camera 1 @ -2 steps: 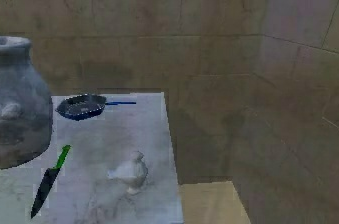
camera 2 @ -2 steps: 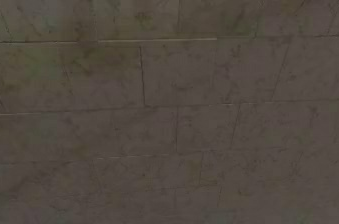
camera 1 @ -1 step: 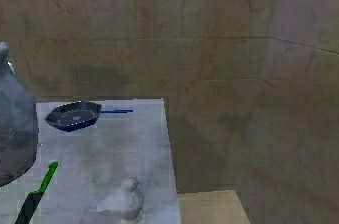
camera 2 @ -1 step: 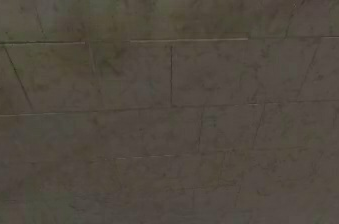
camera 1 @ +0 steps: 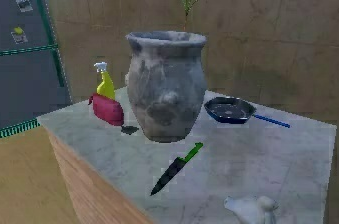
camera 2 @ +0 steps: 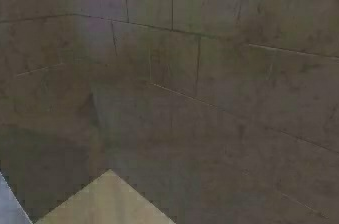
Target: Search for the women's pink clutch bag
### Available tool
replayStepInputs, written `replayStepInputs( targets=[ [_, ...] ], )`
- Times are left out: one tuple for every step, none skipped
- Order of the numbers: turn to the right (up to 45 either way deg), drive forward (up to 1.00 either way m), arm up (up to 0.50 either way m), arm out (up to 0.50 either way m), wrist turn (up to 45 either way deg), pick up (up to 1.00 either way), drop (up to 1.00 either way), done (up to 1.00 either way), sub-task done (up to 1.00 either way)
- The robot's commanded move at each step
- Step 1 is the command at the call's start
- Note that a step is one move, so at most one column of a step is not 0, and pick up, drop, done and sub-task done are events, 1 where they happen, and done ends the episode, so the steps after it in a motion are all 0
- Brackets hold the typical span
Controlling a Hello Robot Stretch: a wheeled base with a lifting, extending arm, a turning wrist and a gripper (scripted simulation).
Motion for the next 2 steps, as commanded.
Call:
replayStepInputs(
  targets=[
    [-18.0, 0.00, 0.00, 0.00, 0.0, 0.00, 0.00, 0.00, 0.00],
    [0.0, 0.00, 0.00, 0.00, 0.0, 0.00, 0.00, 1.00, 0.00]
  ],
)
